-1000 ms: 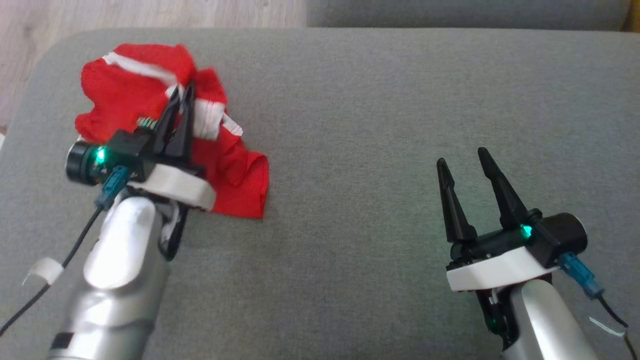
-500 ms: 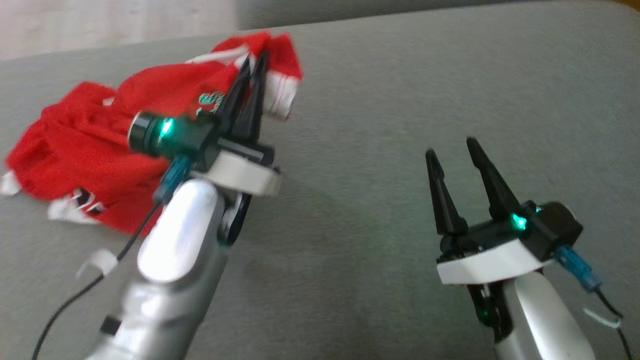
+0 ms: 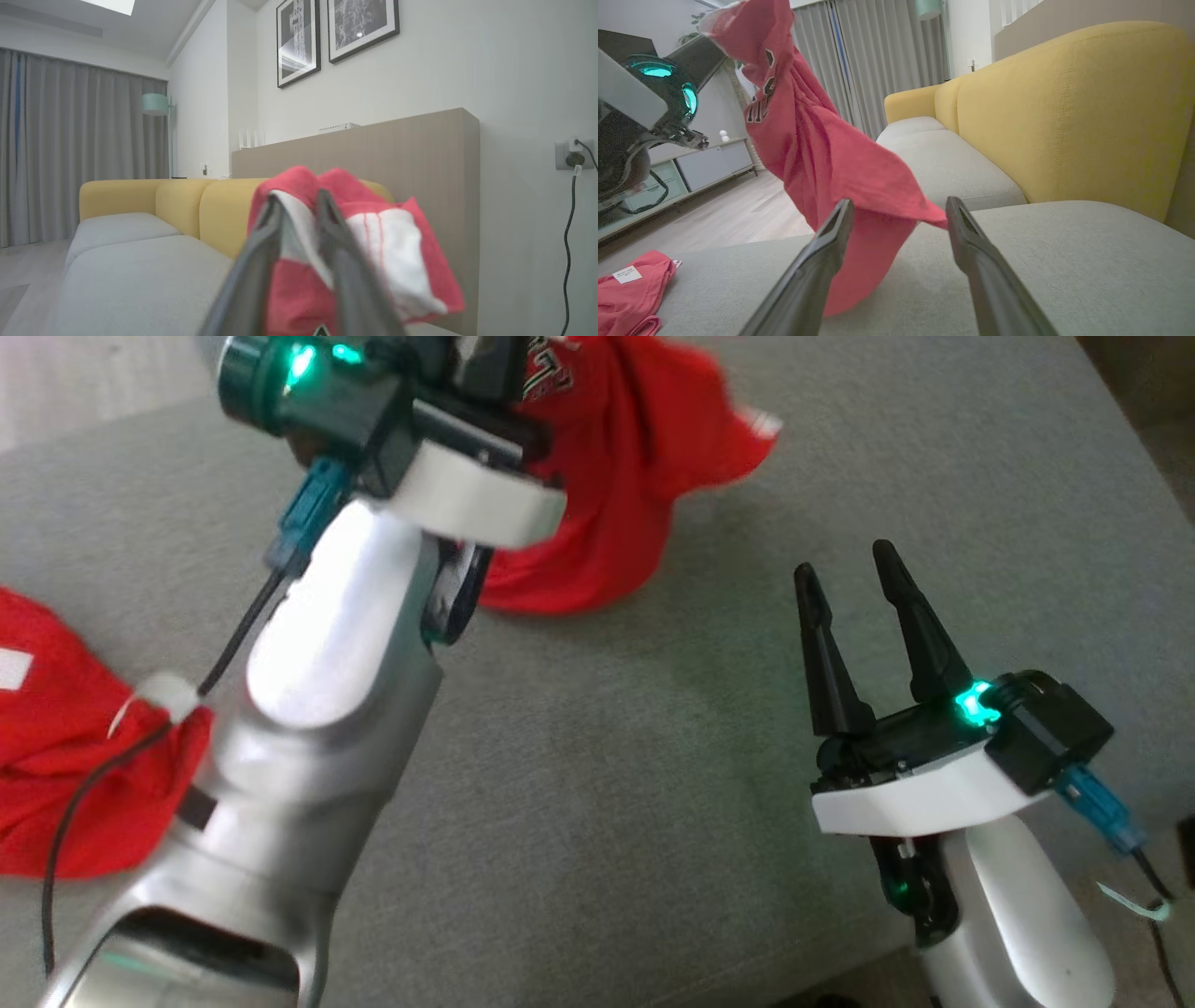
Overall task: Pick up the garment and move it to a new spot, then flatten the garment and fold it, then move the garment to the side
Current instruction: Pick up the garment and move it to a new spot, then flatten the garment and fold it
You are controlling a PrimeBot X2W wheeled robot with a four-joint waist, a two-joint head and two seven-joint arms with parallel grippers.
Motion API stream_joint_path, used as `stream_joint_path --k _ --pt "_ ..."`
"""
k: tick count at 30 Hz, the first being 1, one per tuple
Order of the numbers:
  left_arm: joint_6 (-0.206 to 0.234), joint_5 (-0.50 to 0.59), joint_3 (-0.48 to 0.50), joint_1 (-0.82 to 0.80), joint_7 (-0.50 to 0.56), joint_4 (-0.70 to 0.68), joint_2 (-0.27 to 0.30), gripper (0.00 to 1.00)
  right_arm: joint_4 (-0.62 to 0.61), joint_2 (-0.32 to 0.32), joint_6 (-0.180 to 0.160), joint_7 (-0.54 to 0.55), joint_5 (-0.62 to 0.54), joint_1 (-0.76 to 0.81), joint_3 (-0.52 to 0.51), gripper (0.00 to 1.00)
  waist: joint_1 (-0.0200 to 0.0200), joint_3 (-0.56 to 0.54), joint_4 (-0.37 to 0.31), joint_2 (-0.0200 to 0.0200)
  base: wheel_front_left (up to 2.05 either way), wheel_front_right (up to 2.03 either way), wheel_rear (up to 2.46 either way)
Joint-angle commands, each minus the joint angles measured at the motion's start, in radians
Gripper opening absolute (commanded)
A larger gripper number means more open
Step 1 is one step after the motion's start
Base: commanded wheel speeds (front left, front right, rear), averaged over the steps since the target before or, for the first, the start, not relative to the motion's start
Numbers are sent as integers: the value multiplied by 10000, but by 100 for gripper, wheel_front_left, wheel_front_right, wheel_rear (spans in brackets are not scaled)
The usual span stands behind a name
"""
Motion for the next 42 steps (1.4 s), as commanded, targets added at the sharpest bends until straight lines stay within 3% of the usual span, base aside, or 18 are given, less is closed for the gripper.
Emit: stream_joint_path --k 1,6,12,17,23,31,37,42 --pt "108 -35 134 -506 -55 79 117 100 -405 -29 -7 -93 83 -336 222 100 -1 131 -127 0 0 0 0" --pt "158 -170 131 -531 -83 627 114 100 -445 -29 -7 -93 77 -309 85 100 -1 119 157 0 0 0 0" --pt "-41 -204 444 394 -90 495 264 100 -437 -29 -7 -93 -198 -157 -439 100 -1 -30 1148 0 0 0 0" --pt "-244 -34 756 1875 -91 -110 684 100 -372 -29 -7 -93 -575 28 -910 100 -1 -284 2088 0 0 0 0" --pt "-105 113 1709 4628 -92 -1381 1026 100 -32 -29 -7 -93 -1078 598 -1389 100 -1 -900 3205 0 0 0 0" --pt "-17 381 2517 7005 -93 -2491 570 100 330 -29 -7 -93 -1246 1135 -1698 100 -1 -1301 3793 0 0 0 0" --pt "-169 598 2756 7174 -93 -2817 273 100 650 -29 -7 -93 -1533 901 -1573 100 -1 -1288 3968 0 0 0 0" --pt "-351 720 2687 7037 -93 -2769 173 100 1602 -29 -7 -94 -2140 304 -1147 100 -1 -1076 4172 0 0 0 0"
